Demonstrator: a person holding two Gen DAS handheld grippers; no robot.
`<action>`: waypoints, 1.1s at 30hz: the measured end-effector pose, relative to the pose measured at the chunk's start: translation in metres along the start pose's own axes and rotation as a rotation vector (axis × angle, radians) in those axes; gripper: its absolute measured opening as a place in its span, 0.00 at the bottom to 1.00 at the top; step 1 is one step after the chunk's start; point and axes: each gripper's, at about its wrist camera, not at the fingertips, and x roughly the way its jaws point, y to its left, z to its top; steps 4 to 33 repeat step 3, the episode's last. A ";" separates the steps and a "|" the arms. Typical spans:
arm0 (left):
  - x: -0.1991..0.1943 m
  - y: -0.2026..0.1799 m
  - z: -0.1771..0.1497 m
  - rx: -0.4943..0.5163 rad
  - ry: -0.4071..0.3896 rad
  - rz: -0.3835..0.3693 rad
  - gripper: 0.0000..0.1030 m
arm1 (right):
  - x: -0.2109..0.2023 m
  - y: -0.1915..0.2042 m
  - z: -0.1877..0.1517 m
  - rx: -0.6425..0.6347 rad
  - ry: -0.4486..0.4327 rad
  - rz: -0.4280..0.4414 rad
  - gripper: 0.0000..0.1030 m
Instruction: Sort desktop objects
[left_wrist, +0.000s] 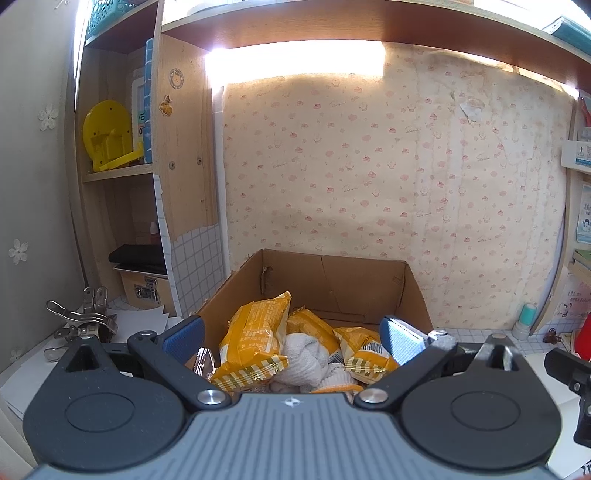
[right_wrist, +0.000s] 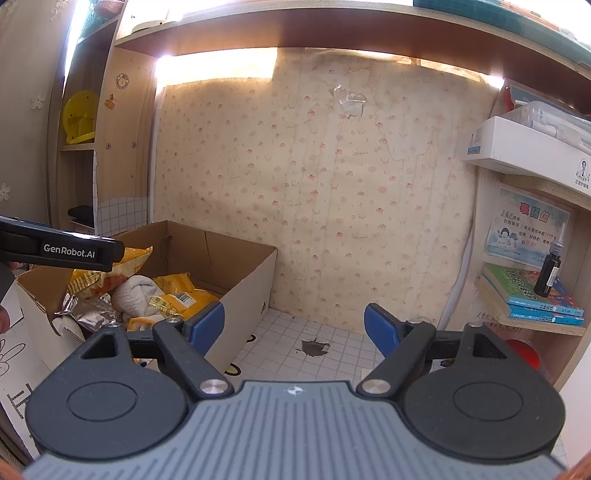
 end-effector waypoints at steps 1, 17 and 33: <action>0.000 0.000 0.000 0.000 -0.002 0.003 1.00 | 0.000 0.000 0.000 0.000 0.001 -0.001 0.79; 0.001 0.000 0.001 -0.004 0.000 0.005 1.00 | 0.001 -0.001 -0.001 0.003 0.002 -0.001 0.79; 0.001 0.000 0.001 -0.004 0.000 0.005 1.00 | 0.001 -0.001 -0.001 0.003 0.002 -0.001 0.79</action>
